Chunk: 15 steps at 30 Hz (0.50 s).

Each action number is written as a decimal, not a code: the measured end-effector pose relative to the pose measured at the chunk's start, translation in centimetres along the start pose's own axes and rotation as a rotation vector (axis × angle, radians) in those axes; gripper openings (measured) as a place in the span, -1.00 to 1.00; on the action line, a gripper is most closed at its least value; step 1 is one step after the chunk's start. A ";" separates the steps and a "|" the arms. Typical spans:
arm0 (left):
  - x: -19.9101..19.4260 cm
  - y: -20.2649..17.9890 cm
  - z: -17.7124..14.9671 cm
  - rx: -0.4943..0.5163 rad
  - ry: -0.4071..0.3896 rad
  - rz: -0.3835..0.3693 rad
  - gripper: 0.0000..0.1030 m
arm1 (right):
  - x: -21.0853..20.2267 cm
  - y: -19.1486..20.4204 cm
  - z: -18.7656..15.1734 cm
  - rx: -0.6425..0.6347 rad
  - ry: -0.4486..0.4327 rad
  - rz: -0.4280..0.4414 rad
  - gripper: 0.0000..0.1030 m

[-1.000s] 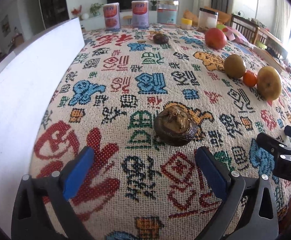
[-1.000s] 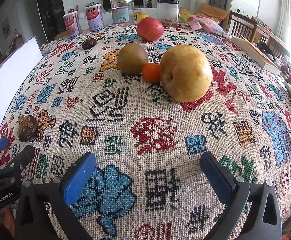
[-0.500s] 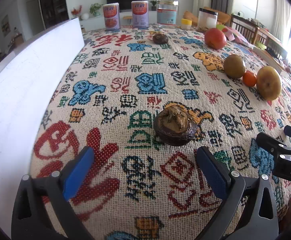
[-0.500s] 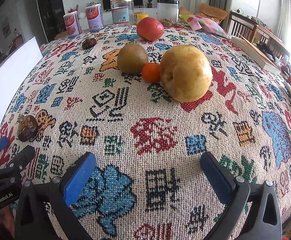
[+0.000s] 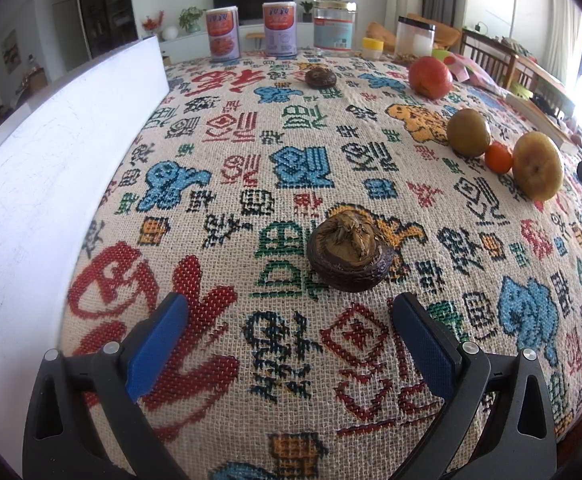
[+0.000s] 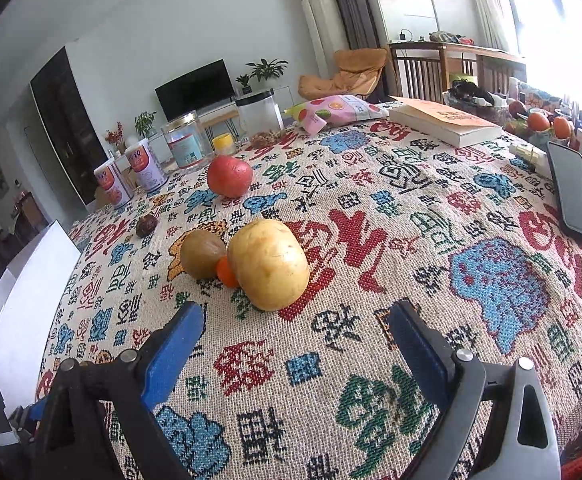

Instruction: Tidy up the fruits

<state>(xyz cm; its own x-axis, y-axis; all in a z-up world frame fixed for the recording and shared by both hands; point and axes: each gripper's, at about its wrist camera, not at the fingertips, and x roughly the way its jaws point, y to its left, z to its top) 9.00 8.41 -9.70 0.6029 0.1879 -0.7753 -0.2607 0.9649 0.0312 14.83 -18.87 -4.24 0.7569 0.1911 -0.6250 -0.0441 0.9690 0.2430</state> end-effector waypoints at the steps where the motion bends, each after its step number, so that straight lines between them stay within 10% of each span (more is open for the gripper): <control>1: 0.0 0.0 0.0 0.000 0.000 0.000 0.99 | 0.7 0.1 0.6 -0.018 0.011 0.018 0.76; 8: 0.0 0.0 0.0 0.000 0.000 0.000 0.99 | 5.6 3.2 2.4 -0.223 0.072 0.045 0.55; 10: 0.0 0.0 0.0 0.000 0.000 0.000 0.99 | 6.5 2.2 2.7 -0.148 0.093 0.070 0.19; 15: 0.0 0.0 0.0 0.000 0.000 0.000 0.99 | 6.7 -3.6 2.4 0.208 0.107 0.261 0.15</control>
<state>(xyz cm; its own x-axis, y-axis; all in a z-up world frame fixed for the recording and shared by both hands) 9.02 8.41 -9.74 0.6030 0.1881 -0.7752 -0.2610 0.9648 0.0311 21.62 -21.47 -7.48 0.6643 0.4545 -0.5934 -0.0850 0.8347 0.5442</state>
